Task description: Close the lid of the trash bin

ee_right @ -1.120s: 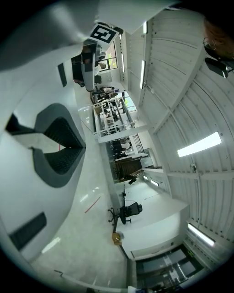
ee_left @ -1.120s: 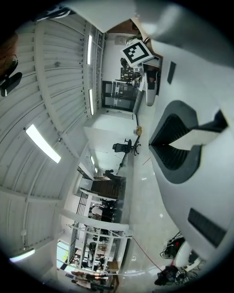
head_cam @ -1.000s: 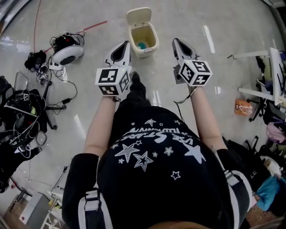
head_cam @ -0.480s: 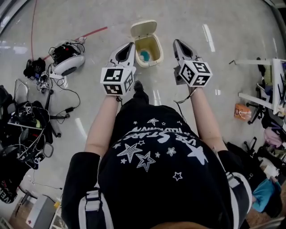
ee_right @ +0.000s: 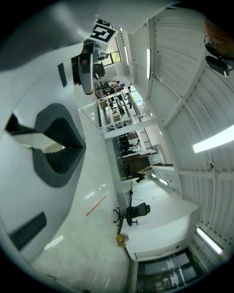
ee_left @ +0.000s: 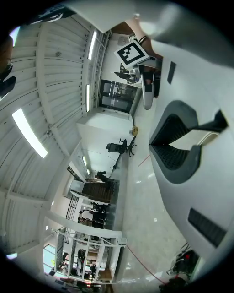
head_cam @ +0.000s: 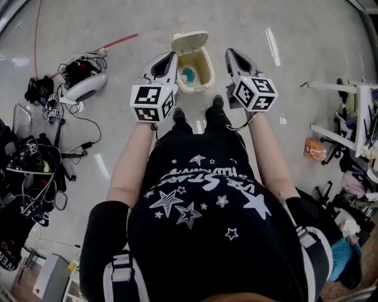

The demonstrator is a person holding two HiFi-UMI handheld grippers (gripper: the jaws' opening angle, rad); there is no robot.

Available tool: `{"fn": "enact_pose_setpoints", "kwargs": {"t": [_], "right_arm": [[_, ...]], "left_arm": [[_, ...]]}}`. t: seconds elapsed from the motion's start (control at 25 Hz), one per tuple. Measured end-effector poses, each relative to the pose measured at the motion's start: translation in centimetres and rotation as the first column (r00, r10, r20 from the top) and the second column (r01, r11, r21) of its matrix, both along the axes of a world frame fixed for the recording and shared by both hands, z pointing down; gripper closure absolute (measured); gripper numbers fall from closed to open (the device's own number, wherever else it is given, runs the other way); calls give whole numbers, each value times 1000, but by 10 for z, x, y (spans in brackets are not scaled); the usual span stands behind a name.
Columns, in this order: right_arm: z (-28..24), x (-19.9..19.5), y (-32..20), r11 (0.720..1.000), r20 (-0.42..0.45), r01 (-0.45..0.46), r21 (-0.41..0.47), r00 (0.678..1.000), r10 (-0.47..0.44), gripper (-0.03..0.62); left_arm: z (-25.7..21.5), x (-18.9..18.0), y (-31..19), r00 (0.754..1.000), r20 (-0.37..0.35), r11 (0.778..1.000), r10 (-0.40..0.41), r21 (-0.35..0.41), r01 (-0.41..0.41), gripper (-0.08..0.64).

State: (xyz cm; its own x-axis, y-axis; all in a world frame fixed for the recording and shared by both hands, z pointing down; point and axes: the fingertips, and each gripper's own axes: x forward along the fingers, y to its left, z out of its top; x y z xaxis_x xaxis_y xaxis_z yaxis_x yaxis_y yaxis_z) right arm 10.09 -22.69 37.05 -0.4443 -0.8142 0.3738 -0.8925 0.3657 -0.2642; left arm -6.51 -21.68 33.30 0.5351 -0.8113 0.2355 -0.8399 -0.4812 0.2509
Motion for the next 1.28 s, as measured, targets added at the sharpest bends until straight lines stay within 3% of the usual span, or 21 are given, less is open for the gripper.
{"fn": "enact_pose_setpoints", "kwargs": {"t": [0.28,0.56,0.84,1.28], "right_arm": [[28,0,-53,994,15,105,-37,994,-105,597],[68,0,-114,969,4,233,-85,972,-233,597],[115,-4,-154,932,10,337,-135,941,-339,597],[202,-19,-179,860,49,467,-206,883,-467,597]], "left_arm": [[20,3,-34,995,41,995,-86,-40,88,549],[56,12,-76,977,89,974,-196,-95,204,549],[103,23,-115,953,141,947,-268,-144,287,549],[191,32,-146,929,193,906,-317,-230,357,549]]}}
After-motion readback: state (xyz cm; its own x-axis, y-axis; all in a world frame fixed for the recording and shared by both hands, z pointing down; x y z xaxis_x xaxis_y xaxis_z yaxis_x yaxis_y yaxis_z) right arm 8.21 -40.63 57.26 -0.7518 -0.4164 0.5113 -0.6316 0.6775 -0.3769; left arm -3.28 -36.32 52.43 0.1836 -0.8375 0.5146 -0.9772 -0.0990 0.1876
